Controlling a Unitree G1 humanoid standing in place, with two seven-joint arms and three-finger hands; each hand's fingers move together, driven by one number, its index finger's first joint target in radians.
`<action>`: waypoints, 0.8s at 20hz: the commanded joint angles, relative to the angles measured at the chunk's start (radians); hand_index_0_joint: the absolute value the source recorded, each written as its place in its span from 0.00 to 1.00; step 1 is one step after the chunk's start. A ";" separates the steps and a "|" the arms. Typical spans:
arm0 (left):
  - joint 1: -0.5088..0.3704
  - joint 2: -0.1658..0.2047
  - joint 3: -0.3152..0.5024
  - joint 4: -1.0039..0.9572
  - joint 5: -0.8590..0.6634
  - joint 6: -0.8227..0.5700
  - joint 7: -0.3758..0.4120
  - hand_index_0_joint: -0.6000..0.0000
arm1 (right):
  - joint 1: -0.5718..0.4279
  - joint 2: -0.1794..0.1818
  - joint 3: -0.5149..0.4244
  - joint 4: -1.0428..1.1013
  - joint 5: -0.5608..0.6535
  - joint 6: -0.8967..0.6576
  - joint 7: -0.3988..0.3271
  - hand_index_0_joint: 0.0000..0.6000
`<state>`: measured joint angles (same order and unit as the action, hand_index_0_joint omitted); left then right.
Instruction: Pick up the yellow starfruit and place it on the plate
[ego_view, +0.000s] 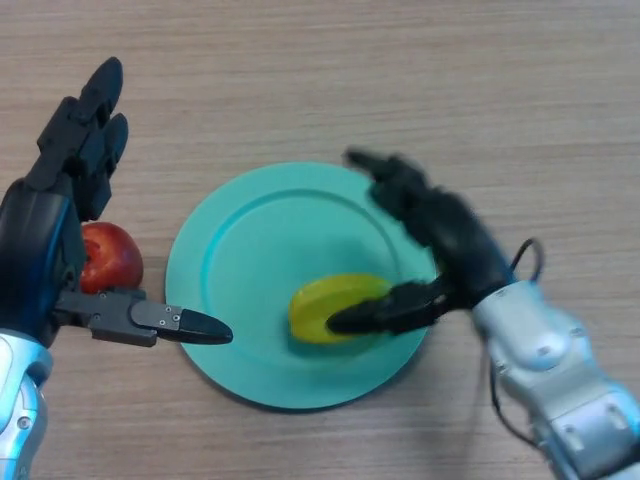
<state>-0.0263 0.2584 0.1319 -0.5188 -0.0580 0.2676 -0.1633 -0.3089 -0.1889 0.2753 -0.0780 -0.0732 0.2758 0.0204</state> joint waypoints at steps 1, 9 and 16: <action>-0.061 0.030 0.032 -0.057 0.001 -0.116 0.008 1.00 | -0.013 -0.001 -0.144 -0.145 -0.043 -0.076 0.043 0.00; -0.047 0.002 -0.019 -0.016 -0.023 -0.167 0.031 1.00 | 0.162 -0.083 -0.367 -0.403 0.023 -0.121 0.140 0.00; -0.053 0.005 -0.018 -0.021 -0.017 -0.121 0.021 1.00 | 0.222 -0.074 -0.369 -0.500 0.060 -0.075 0.136 0.00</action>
<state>-0.0475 0.2398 0.0751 -0.4804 -0.0607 0.2449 -0.1631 -0.0616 -0.2412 -0.0633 -0.5218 -0.0282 0.2957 0.1710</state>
